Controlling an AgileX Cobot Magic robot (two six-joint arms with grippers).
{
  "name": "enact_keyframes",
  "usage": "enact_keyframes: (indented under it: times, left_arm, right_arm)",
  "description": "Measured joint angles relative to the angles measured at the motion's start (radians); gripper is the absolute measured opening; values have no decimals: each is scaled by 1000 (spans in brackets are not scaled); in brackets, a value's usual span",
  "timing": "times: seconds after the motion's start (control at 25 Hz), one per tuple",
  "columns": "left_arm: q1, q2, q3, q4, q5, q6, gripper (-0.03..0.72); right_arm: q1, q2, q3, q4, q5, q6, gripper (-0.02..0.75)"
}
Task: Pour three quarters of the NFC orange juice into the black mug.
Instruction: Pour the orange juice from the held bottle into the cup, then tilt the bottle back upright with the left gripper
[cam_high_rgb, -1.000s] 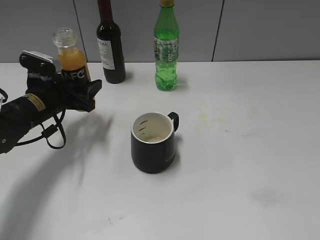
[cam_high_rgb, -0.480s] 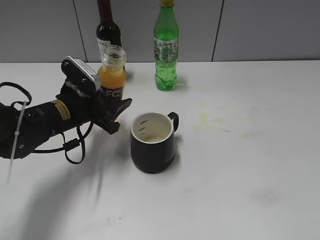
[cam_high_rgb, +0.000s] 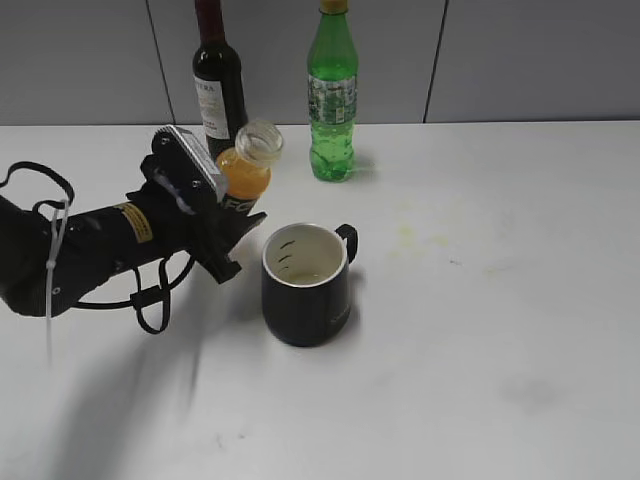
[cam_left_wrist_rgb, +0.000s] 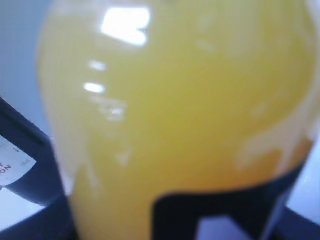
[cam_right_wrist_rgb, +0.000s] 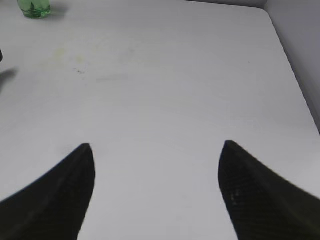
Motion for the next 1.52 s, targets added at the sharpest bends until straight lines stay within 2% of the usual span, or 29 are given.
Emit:
enact_keyframes:
  times: [0.28,0.88,1.52]
  left_arm:
    - [-1,0,-7,-18,9,192,470]
    - [-1,0,-8,-88,-66,517,470]
    - [-1,32,-8,-103,-161,702,470]
  right_arm:
    - [0,0,0,0,0,0,584]
    - [0,0,0,1,0,0,563]
    - [0,0,0,1,0,0,556]
